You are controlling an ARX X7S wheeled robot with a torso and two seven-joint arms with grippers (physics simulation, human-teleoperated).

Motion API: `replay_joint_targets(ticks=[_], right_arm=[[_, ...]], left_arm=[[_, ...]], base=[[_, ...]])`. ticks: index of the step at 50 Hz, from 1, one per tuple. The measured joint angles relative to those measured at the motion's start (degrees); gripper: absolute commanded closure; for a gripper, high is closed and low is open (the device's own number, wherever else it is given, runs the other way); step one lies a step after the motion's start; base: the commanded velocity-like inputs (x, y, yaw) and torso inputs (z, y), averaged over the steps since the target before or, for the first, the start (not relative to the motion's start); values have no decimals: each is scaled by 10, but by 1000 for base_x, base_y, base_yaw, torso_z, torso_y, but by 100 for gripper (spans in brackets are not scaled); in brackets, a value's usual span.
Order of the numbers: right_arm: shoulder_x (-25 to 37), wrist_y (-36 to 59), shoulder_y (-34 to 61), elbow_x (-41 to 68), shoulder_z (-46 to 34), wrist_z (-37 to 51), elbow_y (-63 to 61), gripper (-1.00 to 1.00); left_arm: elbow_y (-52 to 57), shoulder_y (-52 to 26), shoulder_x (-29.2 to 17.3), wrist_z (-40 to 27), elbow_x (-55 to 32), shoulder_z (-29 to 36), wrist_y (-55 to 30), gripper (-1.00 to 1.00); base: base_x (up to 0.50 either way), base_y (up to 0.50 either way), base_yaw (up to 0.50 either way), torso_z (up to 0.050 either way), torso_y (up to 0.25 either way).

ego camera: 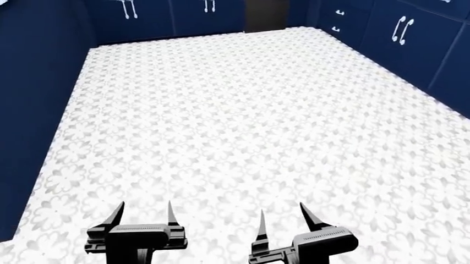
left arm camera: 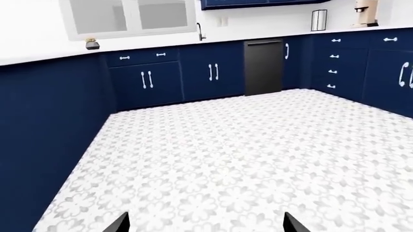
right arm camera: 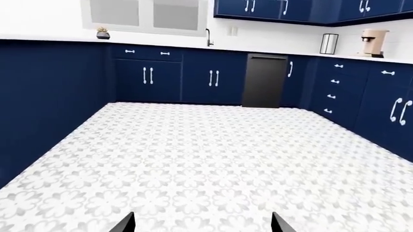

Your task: Pick the beer from the counter and place it in the cabinet.

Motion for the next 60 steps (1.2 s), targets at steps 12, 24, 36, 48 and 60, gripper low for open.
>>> replay_joint_targets(ticks=[12, 24, 36, 48, 60], right_arm=[[1, -3, 2, 4, -1, 1, 5, -100], [3, -5, 4, 7, -2, 1, 7, -100], [3, -8, 6, 10, -4, 1, 13, -100], [3, -10, 7, 11, -6, 3, 18, -100], [5, -12, 7, 13, -7, 5, 19, -100]], left_arm=[[-4, -4, 0, -3, 4, 5, 0, -100], [2, -5, -2, -8, 7, 9, -5, -100], [2, -5, -4, -11, 8, 12, -6, -100], [-5, -8, -4, -12, 7, 14, -2, -100], [-8, -9, -5, -13, 6, 17, -1, -100]], base=[[0, 0, 500, 0, 0], [0, 0, 500, 0, 0], [0, 0, 500, 0, 0], [0, 0, 500, 0, 0], [0, 0, 500, 0, 0]])
